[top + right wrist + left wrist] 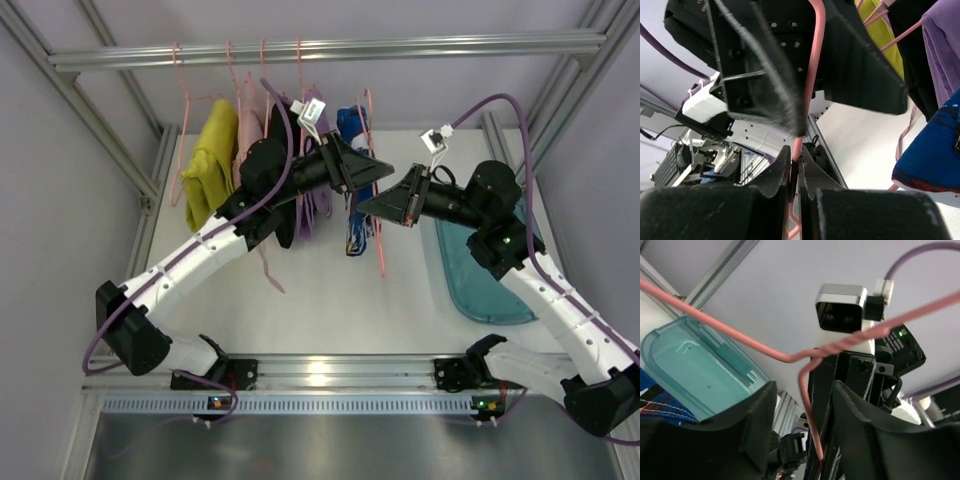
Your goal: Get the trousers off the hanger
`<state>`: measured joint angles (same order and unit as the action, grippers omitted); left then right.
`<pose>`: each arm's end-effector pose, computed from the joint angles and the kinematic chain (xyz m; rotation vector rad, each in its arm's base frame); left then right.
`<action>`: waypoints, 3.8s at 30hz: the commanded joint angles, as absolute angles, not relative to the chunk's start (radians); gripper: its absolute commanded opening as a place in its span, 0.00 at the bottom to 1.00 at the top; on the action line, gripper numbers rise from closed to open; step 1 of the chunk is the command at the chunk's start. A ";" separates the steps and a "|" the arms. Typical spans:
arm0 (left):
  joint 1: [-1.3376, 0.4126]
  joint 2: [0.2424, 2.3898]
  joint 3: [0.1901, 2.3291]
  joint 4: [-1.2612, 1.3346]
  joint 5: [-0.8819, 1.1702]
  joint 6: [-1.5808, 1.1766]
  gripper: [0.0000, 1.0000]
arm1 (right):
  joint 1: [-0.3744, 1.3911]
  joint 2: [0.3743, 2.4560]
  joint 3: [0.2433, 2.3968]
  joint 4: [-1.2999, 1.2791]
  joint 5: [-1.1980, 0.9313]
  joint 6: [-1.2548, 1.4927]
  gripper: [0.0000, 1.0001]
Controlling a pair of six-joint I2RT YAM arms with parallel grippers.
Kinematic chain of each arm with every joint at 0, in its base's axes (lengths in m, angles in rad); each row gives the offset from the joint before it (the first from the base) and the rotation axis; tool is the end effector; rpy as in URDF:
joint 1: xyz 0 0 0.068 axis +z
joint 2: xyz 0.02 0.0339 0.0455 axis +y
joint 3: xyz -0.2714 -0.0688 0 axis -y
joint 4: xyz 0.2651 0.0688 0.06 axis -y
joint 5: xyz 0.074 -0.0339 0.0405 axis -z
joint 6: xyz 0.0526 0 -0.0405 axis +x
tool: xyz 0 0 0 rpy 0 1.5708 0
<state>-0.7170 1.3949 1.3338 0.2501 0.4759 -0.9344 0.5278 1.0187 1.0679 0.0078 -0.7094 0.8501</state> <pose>0.2551 -0.2543 0.4471 0.2872 1.6092 -1.6523 0.2015 0.1571 0.4240 -0.3735 1.7308 1.5808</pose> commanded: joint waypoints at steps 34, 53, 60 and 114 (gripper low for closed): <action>-0.701 1.489 1.543 0.405 0.525 -1.200 0.00 | 0.518 0.465 0.508 0.209 -0.276 -0.140 0.86; -0.701 1.496 1.557 0.399 0.512 -1.223 0.00 | 0.551 0.814 0.574 0.498 -0.304 -0.101 0.74; -0.701 1.494 1.548 0.410 0.511 -1.227 0.00 | 0.575 0.882 0.578 0.549 -0.281 -0.140 0.83; -0.673 1.522 1.588 0.433 0.532 -1.223 0.00 | 0.479 1.020 0.652 0.568 -0.196 -0.071 0.90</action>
<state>-0.6727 1.5604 1.5051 0.2249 0.5259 -1.2308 0.4797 0.9932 0.5972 0.4927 -0.2424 -0.0769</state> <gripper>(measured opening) 0.066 0.897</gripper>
